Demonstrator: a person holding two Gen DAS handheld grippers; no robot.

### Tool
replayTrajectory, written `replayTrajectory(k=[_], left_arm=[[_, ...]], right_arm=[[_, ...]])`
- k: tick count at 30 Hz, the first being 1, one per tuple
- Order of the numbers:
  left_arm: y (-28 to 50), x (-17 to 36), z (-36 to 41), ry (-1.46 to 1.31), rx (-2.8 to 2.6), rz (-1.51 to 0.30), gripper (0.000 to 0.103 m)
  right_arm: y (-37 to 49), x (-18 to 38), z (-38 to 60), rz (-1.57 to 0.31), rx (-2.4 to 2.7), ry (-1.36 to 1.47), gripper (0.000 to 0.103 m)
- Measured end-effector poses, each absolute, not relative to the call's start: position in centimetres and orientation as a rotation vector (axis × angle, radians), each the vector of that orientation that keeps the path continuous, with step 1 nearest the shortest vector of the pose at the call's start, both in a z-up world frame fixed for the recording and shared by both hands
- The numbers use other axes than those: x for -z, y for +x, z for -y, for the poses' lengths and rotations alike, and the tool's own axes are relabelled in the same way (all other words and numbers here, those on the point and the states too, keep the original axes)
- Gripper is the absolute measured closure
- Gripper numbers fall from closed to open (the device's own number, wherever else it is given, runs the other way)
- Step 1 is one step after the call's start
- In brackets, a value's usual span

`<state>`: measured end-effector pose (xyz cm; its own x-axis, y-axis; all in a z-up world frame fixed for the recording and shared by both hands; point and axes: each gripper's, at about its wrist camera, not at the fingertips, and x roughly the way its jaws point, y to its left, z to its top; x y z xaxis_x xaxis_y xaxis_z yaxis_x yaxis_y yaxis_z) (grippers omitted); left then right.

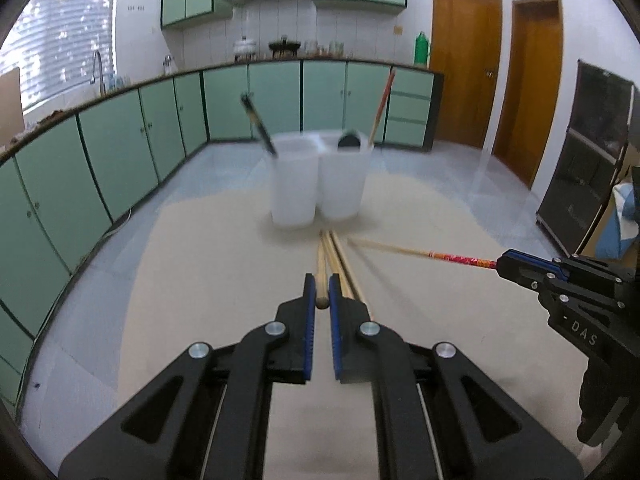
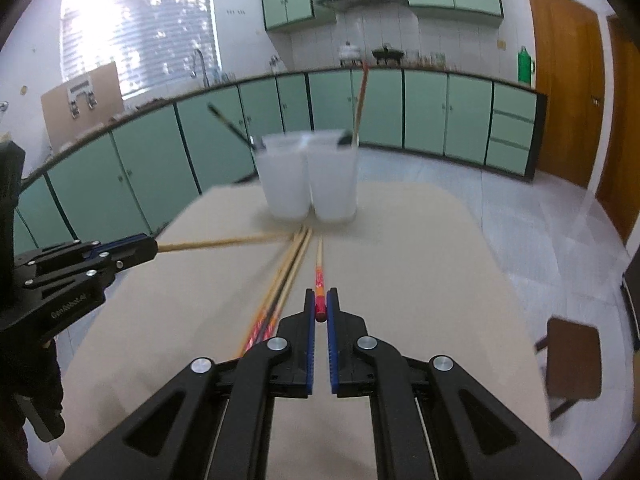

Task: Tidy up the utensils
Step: 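Close the left gripper on a plain wooden chopstick while the right holds the red one, then lift both chopsticks and drop them into the white caddy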

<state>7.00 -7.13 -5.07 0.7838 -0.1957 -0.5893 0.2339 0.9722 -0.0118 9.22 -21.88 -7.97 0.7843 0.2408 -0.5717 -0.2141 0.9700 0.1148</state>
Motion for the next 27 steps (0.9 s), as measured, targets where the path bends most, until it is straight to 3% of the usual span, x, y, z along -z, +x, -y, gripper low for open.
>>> replayTrajectory(k=[27], left_arm=[[12.8,-8.7,8.2,0.073,0.333,-0.325,0.097]], right_arm=[[17.4,-8.2,21.1,-0.373,-0.345,-0.081,0.098]])
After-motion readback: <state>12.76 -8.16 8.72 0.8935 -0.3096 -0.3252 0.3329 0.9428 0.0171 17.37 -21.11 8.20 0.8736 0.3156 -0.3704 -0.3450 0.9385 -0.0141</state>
